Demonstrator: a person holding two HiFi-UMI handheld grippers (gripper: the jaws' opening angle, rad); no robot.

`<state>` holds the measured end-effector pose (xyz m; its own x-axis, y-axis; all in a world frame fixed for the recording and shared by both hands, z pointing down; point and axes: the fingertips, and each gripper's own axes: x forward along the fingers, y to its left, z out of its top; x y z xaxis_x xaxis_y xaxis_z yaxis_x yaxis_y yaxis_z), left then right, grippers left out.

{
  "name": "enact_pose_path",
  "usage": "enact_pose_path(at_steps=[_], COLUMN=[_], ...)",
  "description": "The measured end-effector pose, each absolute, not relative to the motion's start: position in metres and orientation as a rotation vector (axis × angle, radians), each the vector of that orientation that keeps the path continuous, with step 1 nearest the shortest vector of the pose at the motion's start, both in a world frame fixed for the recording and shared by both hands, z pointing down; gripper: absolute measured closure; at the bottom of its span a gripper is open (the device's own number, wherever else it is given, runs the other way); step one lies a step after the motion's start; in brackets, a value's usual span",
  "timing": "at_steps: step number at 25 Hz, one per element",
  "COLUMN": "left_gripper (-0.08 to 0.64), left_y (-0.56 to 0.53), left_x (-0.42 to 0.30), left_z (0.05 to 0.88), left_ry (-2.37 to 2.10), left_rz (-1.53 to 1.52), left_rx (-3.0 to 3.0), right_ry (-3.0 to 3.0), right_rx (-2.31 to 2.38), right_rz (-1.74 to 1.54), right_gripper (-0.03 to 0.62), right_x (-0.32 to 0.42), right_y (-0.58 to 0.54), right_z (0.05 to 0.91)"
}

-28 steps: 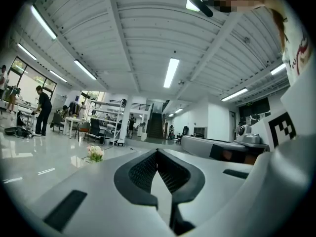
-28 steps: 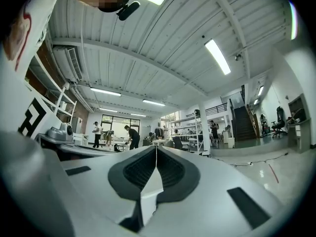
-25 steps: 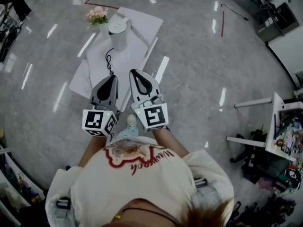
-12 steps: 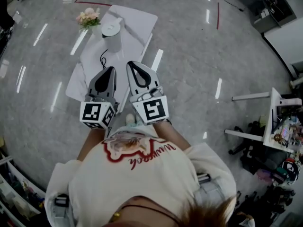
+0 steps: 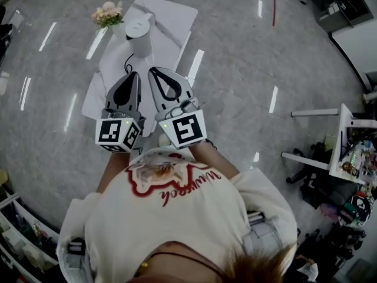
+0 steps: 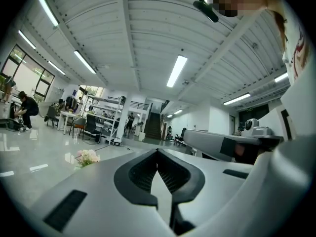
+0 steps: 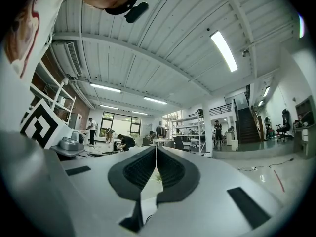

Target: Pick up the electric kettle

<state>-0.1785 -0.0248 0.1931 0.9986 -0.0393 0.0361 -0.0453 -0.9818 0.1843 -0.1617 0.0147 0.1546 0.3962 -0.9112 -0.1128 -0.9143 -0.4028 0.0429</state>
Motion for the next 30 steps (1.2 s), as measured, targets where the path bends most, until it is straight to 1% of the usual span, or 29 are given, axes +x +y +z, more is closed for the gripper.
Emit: enact_pose_path(at_steps=[7, 13, 17, 21, 24, 26, 30], left_gripper=[0.561, 0.561, 0.561, 0.561, 0.561, 0.561, 0.561], left_y=[-0.045, -0.077, -0.118, -0.155, -0.181, -0.202, -0.235], left_x=[-0.134, -0.072, -0.010, 0.061, 0.104, 0.121, 0.119], left_z=[0.212, 0.229, 0.228, 0.224, 0.216, 0.206, 0.186], left_ry=[-0.062, -0.148, -0.279, -0.428, -0.548, -0.656, -0.959], left_rz=[0.061, 0.046, 0.001, -0.015, -0.020, -0.040, -0.081], left_rx=[2.947, 2.962, 2.941, 2.920, 2.904, 2.893, 2.827], right_ry=[1.669, 1.722, 1.828, 1.986, 2.125, 2.220, 2.402], right_rx=[-2.620, -2.581, -2.527, -2.420, -2.309, -2.204, -1.967], right_rz=[0.162, 0.181, 0.201, 0.134, 0.096, 0.079, 0.052], right_gripper=[0.577, 0.577, 0.577, 0.577, 0.577, 0.577, 0.577], right_x=[-0.119, -0.046, 0.019, 0.092, 0.132, 0.149, 0.162], right_y=[0.004, -0.025, -0.061, -0.104, -0.137, -0.162, -0.203], right_z=[0.168, 0.185, 0.186, 0.188, 0.184, 0.180, 0.167])
